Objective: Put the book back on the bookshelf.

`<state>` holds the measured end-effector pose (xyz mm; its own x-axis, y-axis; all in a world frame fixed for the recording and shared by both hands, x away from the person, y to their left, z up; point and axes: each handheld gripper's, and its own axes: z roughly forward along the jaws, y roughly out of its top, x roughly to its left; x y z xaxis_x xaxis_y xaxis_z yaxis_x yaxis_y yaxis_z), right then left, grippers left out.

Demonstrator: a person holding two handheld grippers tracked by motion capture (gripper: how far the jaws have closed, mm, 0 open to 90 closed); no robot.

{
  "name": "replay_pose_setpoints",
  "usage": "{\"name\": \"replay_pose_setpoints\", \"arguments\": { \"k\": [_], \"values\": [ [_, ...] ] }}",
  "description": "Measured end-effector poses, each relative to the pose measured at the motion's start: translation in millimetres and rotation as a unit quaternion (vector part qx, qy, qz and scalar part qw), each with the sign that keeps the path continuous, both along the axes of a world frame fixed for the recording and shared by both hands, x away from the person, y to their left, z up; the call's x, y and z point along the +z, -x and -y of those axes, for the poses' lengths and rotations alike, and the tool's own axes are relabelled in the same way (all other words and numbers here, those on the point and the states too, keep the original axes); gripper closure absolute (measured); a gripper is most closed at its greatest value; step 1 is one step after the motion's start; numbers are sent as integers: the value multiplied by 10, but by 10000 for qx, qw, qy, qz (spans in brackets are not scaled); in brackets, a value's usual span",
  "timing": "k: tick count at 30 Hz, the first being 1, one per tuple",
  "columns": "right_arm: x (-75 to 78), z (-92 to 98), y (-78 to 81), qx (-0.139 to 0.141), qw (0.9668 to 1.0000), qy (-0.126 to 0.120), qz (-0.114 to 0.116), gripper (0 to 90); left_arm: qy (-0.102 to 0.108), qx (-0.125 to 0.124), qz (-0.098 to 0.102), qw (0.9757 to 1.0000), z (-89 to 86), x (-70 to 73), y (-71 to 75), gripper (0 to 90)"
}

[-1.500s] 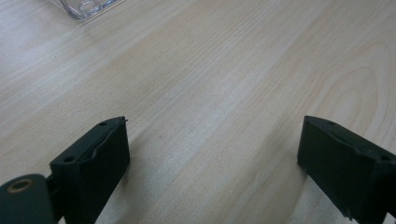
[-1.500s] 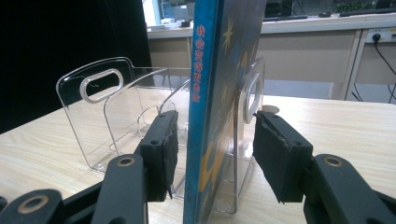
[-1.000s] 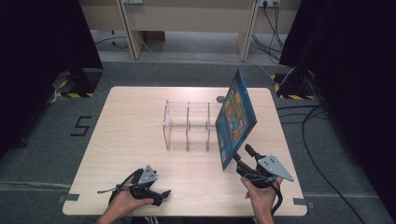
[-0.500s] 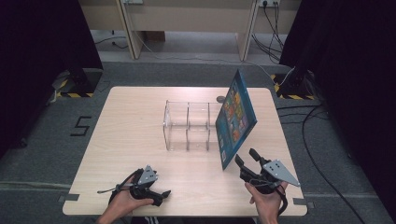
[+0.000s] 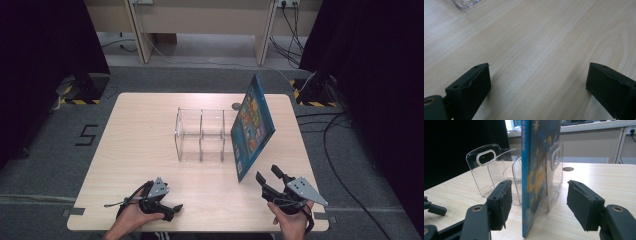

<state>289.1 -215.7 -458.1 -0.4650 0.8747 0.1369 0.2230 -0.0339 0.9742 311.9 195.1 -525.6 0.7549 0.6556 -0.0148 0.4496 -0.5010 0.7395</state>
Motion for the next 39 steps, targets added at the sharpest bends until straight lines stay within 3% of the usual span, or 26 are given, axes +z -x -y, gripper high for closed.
{"name": "replay_pose_setpoints", "arguments": {
  "k": [27,34,39],
  "values": [
    [-126,217,151,43,9990,35,-441,305,-10,-28,-12,10000,-5,0,7,37],
    [-180,258,185,63,9977,69,-671,259,-10,-28,-13,10000,-5,0,7,37],
    [-204,276,204,122,9969,205,-744,236,-12,-37,-17,10000,-6,-1,10,32]
  ]
}}
